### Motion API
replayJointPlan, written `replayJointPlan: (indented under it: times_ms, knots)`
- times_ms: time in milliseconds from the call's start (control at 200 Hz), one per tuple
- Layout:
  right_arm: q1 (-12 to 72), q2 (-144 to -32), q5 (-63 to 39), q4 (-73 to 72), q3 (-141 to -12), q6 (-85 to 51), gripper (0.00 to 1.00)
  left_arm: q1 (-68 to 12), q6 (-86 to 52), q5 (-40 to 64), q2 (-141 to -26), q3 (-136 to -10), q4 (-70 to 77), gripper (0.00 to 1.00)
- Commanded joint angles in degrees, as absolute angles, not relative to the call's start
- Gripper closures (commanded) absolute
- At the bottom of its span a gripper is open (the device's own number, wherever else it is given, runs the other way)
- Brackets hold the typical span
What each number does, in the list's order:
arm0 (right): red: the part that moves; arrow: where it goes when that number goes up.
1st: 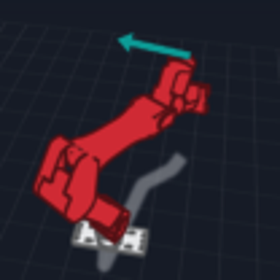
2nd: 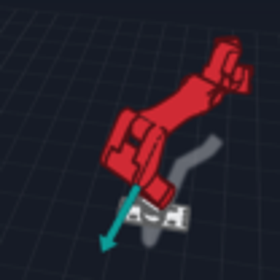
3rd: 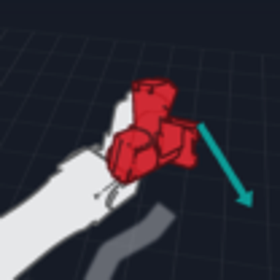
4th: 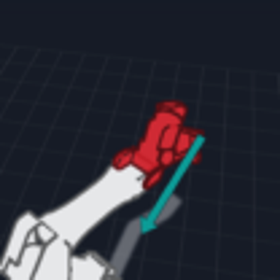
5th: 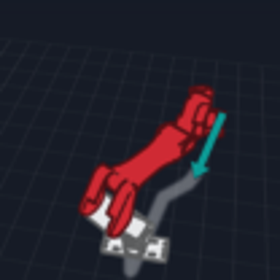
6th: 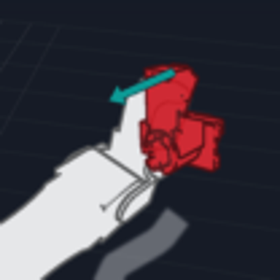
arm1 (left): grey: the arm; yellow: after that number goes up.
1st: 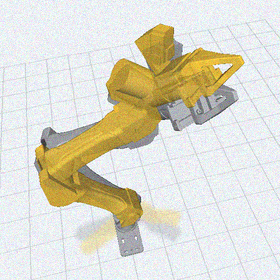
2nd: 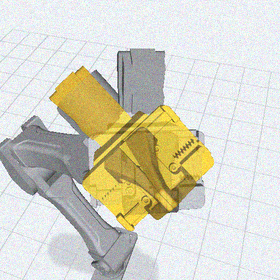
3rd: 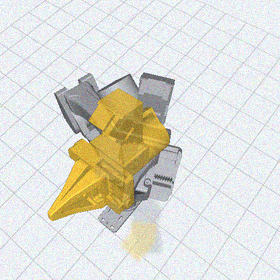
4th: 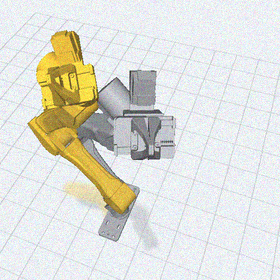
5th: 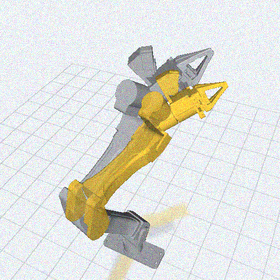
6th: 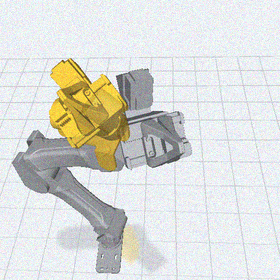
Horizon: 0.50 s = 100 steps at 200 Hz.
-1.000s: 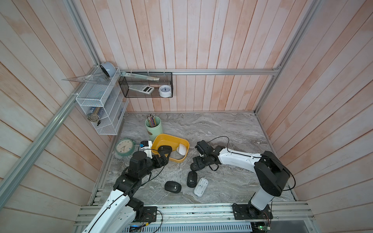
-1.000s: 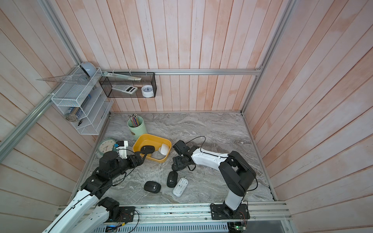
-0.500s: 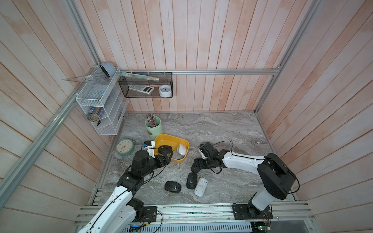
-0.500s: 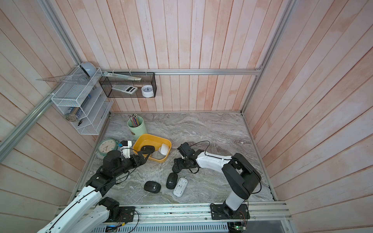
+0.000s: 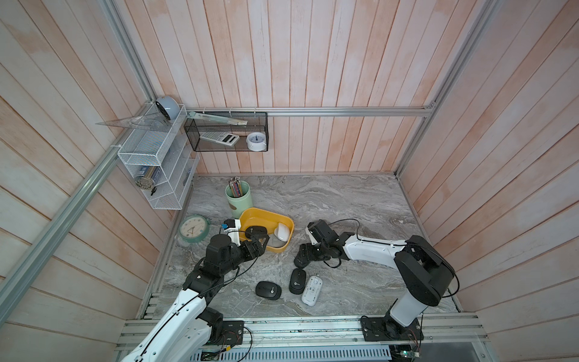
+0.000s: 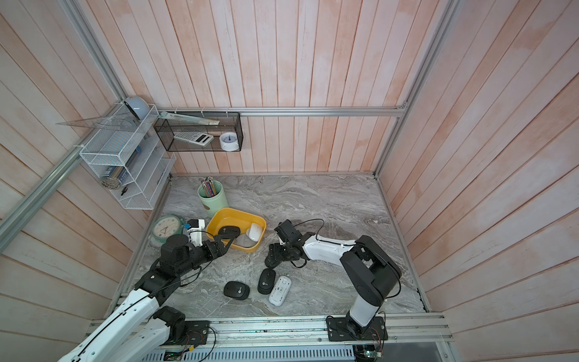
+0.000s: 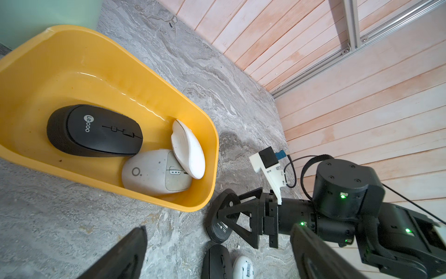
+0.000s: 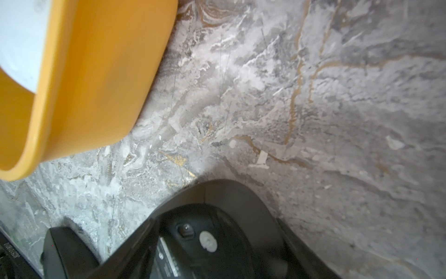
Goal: Put the mouse in the storage box
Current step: Pick up the mouse from the center of the board.
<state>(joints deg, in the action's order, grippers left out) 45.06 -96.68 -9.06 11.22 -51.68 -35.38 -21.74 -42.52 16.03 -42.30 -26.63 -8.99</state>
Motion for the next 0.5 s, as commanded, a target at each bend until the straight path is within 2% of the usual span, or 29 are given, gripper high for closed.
replayJointPlan:
  times_ms: [0, 495]
  knots:
    - [44.9, -98.1, -9.8, 10.5, -52.0, -36.2, 0.28, -21.4, -42.6, 16.0, -42.3, -25.9, -7.4, 0.02]
    - [45.0, -97.4, -9.5, 10.6, -54.4, -36.1, 0.7, -21.4, -42.5, 15.4, -41.3, -25.9, -7.4, 0.02]
